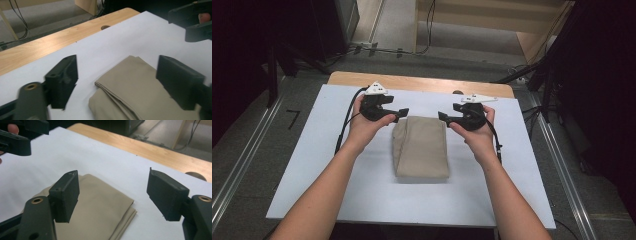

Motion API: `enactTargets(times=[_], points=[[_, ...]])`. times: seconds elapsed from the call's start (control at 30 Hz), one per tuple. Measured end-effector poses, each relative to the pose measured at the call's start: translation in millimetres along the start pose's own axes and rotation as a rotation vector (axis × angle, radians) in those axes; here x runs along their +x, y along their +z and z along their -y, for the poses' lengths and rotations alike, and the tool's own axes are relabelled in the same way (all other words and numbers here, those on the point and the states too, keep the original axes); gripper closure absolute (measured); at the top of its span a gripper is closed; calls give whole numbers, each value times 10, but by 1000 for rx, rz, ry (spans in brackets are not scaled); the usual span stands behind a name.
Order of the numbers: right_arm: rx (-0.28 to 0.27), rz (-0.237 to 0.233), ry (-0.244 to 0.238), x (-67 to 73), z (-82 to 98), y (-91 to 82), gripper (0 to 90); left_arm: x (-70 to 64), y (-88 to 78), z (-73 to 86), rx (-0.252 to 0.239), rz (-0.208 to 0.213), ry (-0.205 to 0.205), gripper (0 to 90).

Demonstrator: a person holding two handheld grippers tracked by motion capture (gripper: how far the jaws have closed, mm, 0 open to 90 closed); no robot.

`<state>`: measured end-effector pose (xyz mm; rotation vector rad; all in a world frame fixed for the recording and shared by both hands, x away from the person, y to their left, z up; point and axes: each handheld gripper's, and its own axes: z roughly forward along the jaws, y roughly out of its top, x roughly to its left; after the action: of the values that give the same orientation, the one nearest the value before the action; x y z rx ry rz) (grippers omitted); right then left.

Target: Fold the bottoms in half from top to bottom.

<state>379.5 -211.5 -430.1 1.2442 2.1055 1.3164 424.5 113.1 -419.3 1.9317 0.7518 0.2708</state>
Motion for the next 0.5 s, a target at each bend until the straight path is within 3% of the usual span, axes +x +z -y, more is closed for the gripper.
enactTargets(times=[0.23, 0.5], points=[[-35, -40, 1, 18, 222, -247, 130, -15, -298, 293, -73, 95, -11, 79], [-85, -69, -3, 77, 548, -566, 9, -116, -693, 598, -110, 122, -2, 20]])
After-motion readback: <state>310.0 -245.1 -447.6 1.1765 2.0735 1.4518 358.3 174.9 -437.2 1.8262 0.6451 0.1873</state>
